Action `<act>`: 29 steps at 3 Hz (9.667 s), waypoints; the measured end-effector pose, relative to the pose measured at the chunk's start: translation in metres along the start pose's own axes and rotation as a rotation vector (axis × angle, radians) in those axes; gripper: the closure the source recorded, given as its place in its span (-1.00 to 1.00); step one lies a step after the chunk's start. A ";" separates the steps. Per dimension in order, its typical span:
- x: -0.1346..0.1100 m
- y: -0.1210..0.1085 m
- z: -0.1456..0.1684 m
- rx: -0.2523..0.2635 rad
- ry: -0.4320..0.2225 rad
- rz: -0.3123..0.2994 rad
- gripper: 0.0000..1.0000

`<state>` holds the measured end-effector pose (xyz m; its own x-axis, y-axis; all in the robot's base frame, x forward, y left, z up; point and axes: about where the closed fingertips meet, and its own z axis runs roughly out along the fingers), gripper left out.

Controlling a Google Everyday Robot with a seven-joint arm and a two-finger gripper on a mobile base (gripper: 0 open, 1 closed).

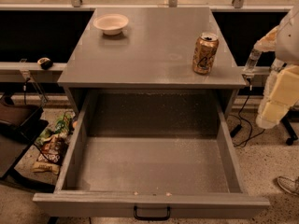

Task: Close top drawer

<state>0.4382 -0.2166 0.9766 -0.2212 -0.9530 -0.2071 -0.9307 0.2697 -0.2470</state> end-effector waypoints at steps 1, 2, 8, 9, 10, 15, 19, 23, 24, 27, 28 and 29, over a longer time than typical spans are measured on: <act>0.000 0.001 -0.001 0.008 -0.003 -0.001 -1.00; 0.010 0.018 0.008 0.013 0.001 0.015 -1.00; 0.081 0.231 0.117 0.066 0.018 0.103 1.00; 0.071 0.257 0.143 0.024 -0.036 0.136 1.00; 0.054 0.298 0.198 -0.043 -0.110 0.210 1.00; 0.018 0.238 0.353 0.086 -0.226 0.257 1.00; -0.010 0.153 0.367 0.233 -0.260 0.293 1.00; -0.108 0.056 0.423 0.212 -0.298 0.221 1.00; -0.110 0.045 0.423 0.251 -0.303 0.228 1.00; -0.112 -0.033 0.443 0.457 -0.317 0.318 1.00; -0.112 -0.033 0.443 0.457 -0.317 0.318 1.00; -0.091 -0.027 0.432 0.396 -0.268 0.244 1.00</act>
Offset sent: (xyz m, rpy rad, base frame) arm -0.0922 -0.0219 -0.0924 0.0024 0.0022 -0.1035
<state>0.6090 -0.0773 0.5929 -0.2870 -0.8011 -0.5251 -0.6689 0.5600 -0.4887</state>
